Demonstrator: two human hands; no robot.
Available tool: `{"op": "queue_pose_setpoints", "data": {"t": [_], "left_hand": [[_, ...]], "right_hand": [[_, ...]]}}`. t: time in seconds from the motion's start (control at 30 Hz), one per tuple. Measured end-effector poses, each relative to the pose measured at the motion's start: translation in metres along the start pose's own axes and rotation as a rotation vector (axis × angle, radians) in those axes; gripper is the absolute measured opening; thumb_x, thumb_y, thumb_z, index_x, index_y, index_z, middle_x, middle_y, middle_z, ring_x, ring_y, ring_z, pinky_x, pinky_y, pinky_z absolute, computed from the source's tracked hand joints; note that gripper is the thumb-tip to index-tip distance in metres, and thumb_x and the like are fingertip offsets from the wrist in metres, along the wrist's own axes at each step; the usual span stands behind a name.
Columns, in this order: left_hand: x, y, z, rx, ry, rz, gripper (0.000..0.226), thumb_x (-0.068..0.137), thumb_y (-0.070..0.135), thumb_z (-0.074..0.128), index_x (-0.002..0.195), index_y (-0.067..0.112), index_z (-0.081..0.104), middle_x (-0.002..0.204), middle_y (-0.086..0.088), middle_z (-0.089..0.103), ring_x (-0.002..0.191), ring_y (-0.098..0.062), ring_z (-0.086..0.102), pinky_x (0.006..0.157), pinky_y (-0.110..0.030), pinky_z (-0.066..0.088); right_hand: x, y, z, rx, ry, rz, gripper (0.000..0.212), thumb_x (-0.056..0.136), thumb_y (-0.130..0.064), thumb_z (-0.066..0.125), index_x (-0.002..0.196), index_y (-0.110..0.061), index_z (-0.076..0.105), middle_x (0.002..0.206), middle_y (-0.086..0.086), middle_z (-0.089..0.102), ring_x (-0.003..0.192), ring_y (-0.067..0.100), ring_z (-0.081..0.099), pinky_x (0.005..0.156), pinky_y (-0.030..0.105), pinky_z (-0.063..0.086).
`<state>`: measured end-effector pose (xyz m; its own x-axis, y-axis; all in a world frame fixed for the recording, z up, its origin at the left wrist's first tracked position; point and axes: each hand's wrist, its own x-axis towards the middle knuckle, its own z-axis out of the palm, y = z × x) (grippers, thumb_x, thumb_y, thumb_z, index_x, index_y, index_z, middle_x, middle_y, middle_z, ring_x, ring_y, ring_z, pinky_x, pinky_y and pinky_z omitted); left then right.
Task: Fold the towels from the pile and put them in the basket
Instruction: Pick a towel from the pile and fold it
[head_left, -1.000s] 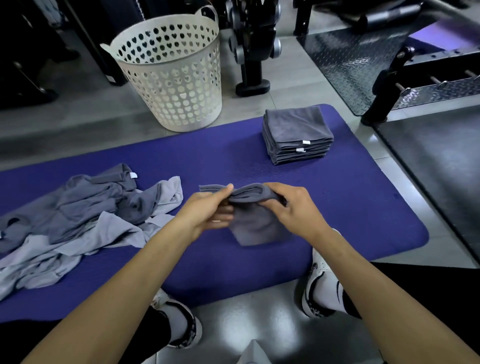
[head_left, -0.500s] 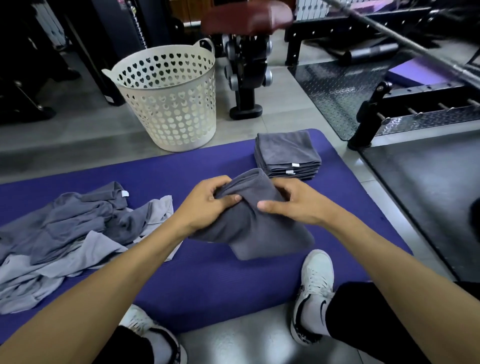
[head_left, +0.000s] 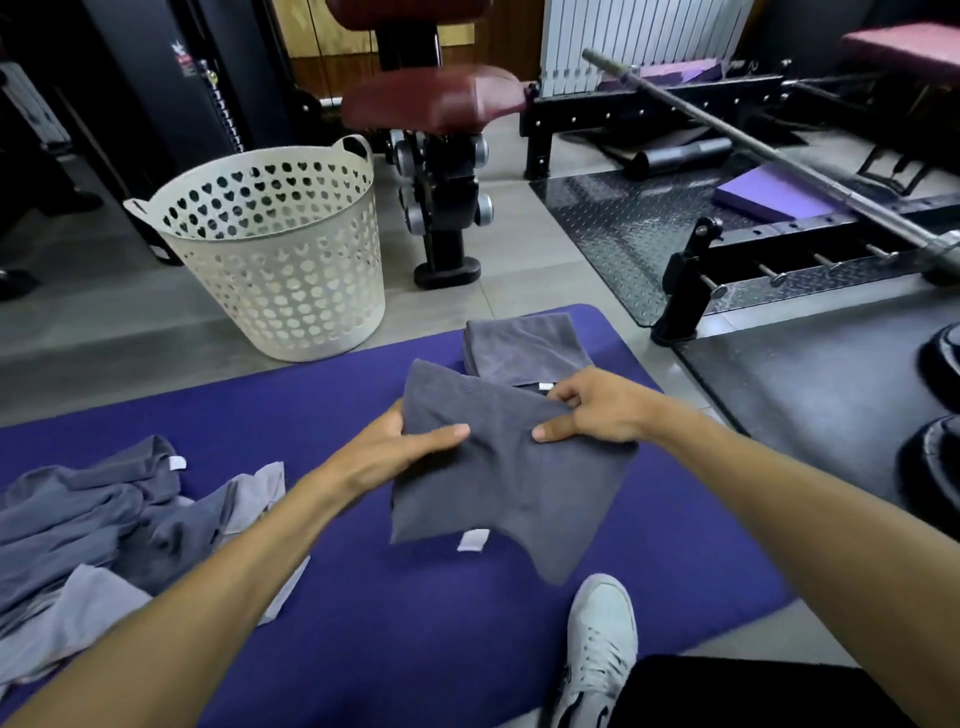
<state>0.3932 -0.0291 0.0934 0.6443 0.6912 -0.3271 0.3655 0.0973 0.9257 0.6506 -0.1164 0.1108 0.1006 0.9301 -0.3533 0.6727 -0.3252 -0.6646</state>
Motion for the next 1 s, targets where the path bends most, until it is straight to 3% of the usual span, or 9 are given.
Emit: {"op": "queue_pose_setpoints", "data": {"t": [0.13, 0.3, 0.4, 0.5, 0.57, 0.63, 0.77, 0.87, 1.0], "left_hand": [[0.033, -0.012, 0.028, -0.156, 0.298, -0.029, 0.025, 0.088, 0.039, 0.071, 0.109, 0.024, 0.068, 0.102, 0.006, 0.076, 0.092, -0.009, 0.072, 0.073, -0.024, 0.054], [0.061, -0.019, 0.048, -0.395, 0.410, -0.153, 0.016, 0.092, 0.033, 0.068, 0.100, 0.020, 0.069, 0.089, -0.001, 0.077, 0.080, -0.017, 0.074, 0.061, -0.026, 0.054], [0.082, -0.027, 0.045, -0.376, 0.424, -0.185, 0.018, 0.092, 0.032, 0.068, 0.103, 0.017, 0.068, 0.094, -0.004, 0.076, 0.084, -0.020, 0.073, 0.066, -0.030, 0.055], [0.115, -0.036, 0.039, -0.324, 0.365, -0.251, 0.019, 0.097, 0.027, 0.061, 0.112, 0.015, 0.065, 0.106, -0.008, 0.073, 0.091, -0.024, 0.070, 0.078, -0.036, 0.056], [0.144, -0.038, 0.039, -0.242, 0.303, -0.279, 0.012, 0.101, 0.023, 0.053, 0.108, 0.019, 0.062, 0.107, -0.007, 0.070, 0.093, -0.024, 0.066, 0.084, -0.041, 0.053], [0.174, -0.036, 0.038, -0.192, 0.273, -0.265, 0.014, 0.103, 0.019, 0.048, 0.105, 0.022, 0.061, 0.105, -0.007, 0.069, 0.094, -0.025, 0.065, 0.083, -0.043, 0.054], [0.232, -0.037, 0.035, -0.138, 0.296, -0.237, 0.016, 0.103, 0.021, 0.048, 0.110, 0.018, 0.061, 0.106, -0.010, 0.069, 0.088, -0.024, 0.063, 0.074, -0.039, 0.053], [0.265, -0.039, 0.026, -0.161, 0.323, -0.292, 0.010, 0.101, 0.024, 0.052, 0.102, 0.017, 0.060, 0.101, -0.009, 0.068, 0.081, -0.022, 0.063, 0.063, -0.033, 0.051], [0.316, -0.035, 0.009, -0.301, 0.345, -0.304, 0.014, 0.099, 0.028, 0.056, 0.107, 0.017, 0.062, 0.104, -0.006, 0.072, 0.096, -0.025, 0.069, 0.082, -0.040, 0.056]], "right_hand": [[0.013, 0.021, -0.023, 0.055, 0.000, 0.048, 0.030, 0.076, -0.040, 0.083, 0.090, -0.016, 0.073, 0.087, 0.001, 0.074, 0.083, 0.021, 0.070, 0.082, 0.037, 0.055], [0.015, 0.067, -0.009, 0.122, -0.215, 0.249, 0.019, 0.083, -0.019, 0.078, 0.096, -0.008, 0.070, 0.096, 0.010, 0.071, 0.084, 0.020, 0.066, 0.077, 0.037, 0.061], [0.018, 0.095, 0.011, 0.627, 0.084, 0.253, 0.019, 0.085, -0.015, 0.074, 0.098, -0.001, 0.070, 0.093, 0.007, 0.073, 0.084, 0.019, 0.068, 0.069, 0.028, 0.057], [0.034, 0.112, 0.023, 1.003, 0.376, 0.252, 0.021, 0.089, -0.022, 0.071, 0.098, -0.003, 0.070, 0.095, 0.009, 0.075, 0.086, 0.022, 0.070, 0.072, 0.035, 0.057], [0.055, 0.118, 0.025, 0.935, 0.495, 0.285, 0.025, 0.092, -0.030, 0.068, 0.100, -0.006, 0.067, 0.098, 0.006, 0.074, 0.086, 0.020, 0.069, 0.075, 0.039, 0.058], [0.078, 0.121, 0.017, 0.754, 0.567, 0.299, 0.028, 0.097, -0.037, 0.058, 0.104, -0.009, 0.059, 0.099, 0.000, 0.068, 0.087, 0.013, 0.065, 0.071, 0.031, 0.053], [0.129, 0.129, -0.009, 0.384, 0.524, 0.293, 0.035, 0.104, -0.041, 0.038, 0.113, -0.008, 0.042, 0.097, -0.004, 0.050, 0.082, 0.010, 0.051, 0.066, 0.028, 0.039], [0.171, 0.134, -0.024, 0.358, 0.571, 0.278, 0.034, 0.104, -0.040, 0.038, 0.111, -0.007, 0.043, 0.090, -0.005, 0.050, 0.076, 0.003, 0.048, 0.055, 0.022, 0.035], [0.238, 0.135, -0.064, 0.363, 0.697, 0.252, 0.037, 0.102, -0.043, 0.042, 0.100, -0.008, 0.053, 0.090, 0.000, 0.059, 0.077, 0.014, 0.053, 0.056, 0.024, 0.032]]}}
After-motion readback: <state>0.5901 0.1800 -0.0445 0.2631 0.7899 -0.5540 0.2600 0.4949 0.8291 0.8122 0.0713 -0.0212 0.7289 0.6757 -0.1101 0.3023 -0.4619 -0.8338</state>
